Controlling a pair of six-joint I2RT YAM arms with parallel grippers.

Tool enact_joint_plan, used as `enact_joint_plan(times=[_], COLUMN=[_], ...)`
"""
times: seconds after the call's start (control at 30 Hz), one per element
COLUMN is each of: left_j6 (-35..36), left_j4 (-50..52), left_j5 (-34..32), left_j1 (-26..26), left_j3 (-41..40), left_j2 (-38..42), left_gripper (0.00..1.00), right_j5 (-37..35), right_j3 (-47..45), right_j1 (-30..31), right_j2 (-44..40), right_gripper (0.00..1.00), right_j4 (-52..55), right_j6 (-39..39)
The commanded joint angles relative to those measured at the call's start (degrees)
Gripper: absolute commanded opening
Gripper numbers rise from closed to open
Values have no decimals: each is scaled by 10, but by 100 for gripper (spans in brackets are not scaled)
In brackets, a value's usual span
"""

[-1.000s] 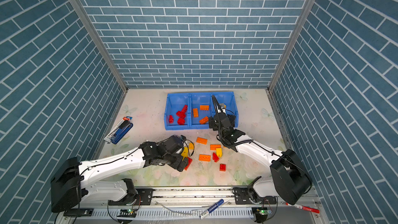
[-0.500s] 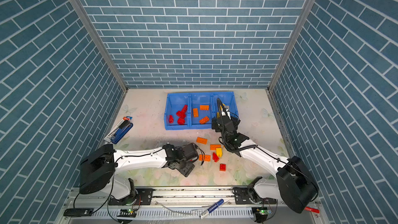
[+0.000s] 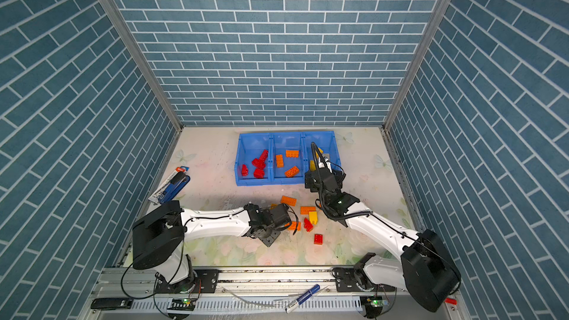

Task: Sort the legos into containers by color
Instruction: Pick up the lego from the middle-left of the table, then place the lego in the container.

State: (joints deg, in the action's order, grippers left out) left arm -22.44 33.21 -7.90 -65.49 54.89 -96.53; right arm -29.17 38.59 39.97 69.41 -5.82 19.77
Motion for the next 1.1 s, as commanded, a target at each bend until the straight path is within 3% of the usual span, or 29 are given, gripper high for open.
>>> enact_joint_plan(times=[0.0, 0.2, 0.37, 0.57, 0.73, 0.87, 1.07], left_j6=[11, 26, 40, 26, 36, 4, -57], left_j4=[1, 11, -7, -30, -12, -35, -75], left_j5=[-23, -29, -12, 48, -49, -119, -127], left_j1=[4, 16, 25, 112, 180, 239, 294], left_j3=[7, 31, 39, 57, 95, 111, 154], left_j2=[-12, 4, 70, 139, 161, 154, 88], left_gripper=[25, 17, 17, 18, 21, 22, 25], right_j5=[-16, -17, 16, 94, 158, 192, 199], right_j3=[-7, -1, 3, -32, -41, -42, -24], right_j1=[2, 1, 1, 1, 1, 3, 3], right_j2=[-10, -15, -29, -70, -92, -91, -40], right_gripper=[96, 97, 97, 96, 94, 94, 91], right_j4=[24, 51, 115, 152, 202, 236, 284], right_j6=[25, 28, 48, 71, 105, 132, 167])
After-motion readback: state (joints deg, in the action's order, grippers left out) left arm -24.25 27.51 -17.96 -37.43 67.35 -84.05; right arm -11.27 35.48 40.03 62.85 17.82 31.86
